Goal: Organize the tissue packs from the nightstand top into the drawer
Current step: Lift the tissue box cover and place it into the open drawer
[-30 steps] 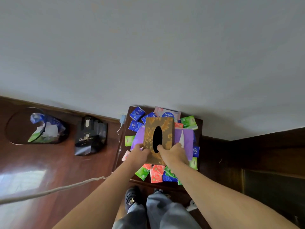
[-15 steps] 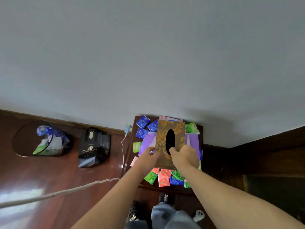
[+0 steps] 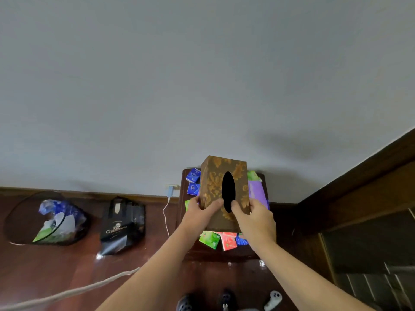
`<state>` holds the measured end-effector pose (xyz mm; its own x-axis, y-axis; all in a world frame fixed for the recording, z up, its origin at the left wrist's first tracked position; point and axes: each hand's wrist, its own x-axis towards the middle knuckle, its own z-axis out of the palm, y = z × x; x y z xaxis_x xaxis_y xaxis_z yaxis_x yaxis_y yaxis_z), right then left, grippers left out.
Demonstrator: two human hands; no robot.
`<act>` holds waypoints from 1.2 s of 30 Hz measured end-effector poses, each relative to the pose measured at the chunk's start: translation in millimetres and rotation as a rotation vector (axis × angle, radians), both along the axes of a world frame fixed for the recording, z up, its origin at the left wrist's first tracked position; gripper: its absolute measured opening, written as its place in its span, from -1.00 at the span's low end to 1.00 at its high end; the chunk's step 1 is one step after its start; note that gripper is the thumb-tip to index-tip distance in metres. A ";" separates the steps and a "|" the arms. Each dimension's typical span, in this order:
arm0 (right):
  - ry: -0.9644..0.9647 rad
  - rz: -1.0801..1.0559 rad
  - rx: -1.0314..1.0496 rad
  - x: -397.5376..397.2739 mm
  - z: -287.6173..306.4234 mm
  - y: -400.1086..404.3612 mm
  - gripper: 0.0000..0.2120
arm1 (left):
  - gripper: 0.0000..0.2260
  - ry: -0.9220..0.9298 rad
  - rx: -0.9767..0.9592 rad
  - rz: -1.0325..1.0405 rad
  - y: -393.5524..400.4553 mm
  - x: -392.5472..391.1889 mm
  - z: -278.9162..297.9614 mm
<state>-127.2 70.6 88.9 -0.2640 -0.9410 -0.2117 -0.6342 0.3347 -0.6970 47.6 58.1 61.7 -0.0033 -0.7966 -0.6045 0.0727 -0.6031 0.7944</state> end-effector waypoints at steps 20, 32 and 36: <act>-0.860 0.116 -0.286 13.0 -244.2 52.1 -0.52 | -0.32 0.157 -0.418 0.097 67.3 5.5 -209.1; -0.790 0.115 -0.442 -34.8 -173.8 210.5 -0.49 | -0.15 0.107 -0.537 0.021 228.3 -40.0 -138.8; -0.767 0.124 -0.445 -44.3 -160.5 235.8 -0.44 | -0.17 0.087 -0.556 -0.009 250.8 -45.5 -128.4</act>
<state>-171.5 306.4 -71.6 -0.0913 -0.9904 0.1034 0.0463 -0.1079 -0.9931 2.1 308.9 -66.7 -0.0432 -0.9950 -0.0904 0.1490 -0.0959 0.9842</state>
